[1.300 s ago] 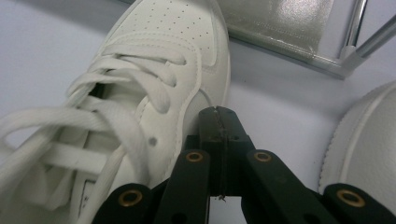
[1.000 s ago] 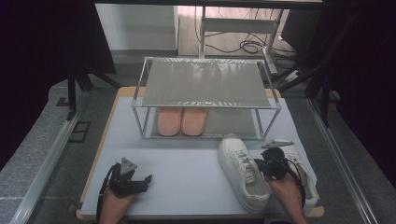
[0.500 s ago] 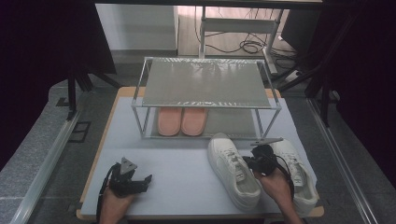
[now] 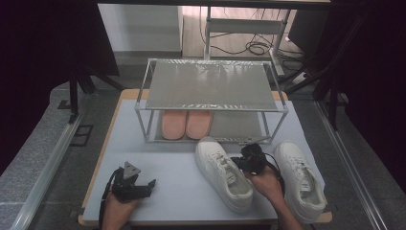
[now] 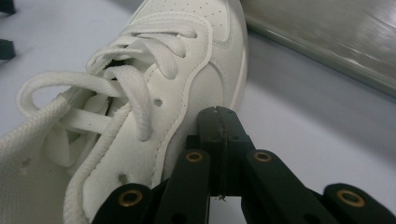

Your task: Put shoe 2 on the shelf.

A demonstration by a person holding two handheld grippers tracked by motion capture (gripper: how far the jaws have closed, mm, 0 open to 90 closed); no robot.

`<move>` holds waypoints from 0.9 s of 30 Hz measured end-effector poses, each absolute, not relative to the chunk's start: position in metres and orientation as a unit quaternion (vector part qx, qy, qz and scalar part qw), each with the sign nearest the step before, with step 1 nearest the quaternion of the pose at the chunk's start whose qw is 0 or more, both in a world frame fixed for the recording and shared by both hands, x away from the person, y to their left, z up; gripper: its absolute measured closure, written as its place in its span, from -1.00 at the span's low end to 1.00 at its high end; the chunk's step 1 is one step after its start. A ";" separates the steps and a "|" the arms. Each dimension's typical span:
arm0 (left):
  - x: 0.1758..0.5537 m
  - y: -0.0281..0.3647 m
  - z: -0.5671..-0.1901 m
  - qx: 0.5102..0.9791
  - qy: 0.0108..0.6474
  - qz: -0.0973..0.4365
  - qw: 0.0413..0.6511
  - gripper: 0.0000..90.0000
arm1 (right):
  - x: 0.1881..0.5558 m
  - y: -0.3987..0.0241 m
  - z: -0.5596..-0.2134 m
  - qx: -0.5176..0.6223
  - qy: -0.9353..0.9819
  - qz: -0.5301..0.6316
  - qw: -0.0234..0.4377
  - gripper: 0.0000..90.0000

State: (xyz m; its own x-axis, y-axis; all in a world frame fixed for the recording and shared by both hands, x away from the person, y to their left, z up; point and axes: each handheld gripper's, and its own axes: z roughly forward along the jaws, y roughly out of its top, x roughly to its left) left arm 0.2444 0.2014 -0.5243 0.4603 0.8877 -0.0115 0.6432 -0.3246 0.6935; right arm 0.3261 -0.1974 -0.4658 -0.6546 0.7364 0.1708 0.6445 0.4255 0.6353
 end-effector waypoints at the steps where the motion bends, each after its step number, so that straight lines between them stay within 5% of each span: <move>1: 0.244 0.202 -0.524 0.792 0.483 0.189 0.321 -0.69 | 0.328 -0.194 -0.466 0.403 0.845 0.346 0.063 1.00; 23: 0.244 0.201 -0.524 0.792 0.482 0.191 0.322 -0.68 | 0.343 -0.132 -0.468 0.322 0.879 0.348 0.052 1.00; 27: 0.244 0.201 -0.524 0.792 0.483 0.190 0.322 -0.68 | 0.341 -0.146 -0.465 0.324 0.879 0.345 0.057 0.80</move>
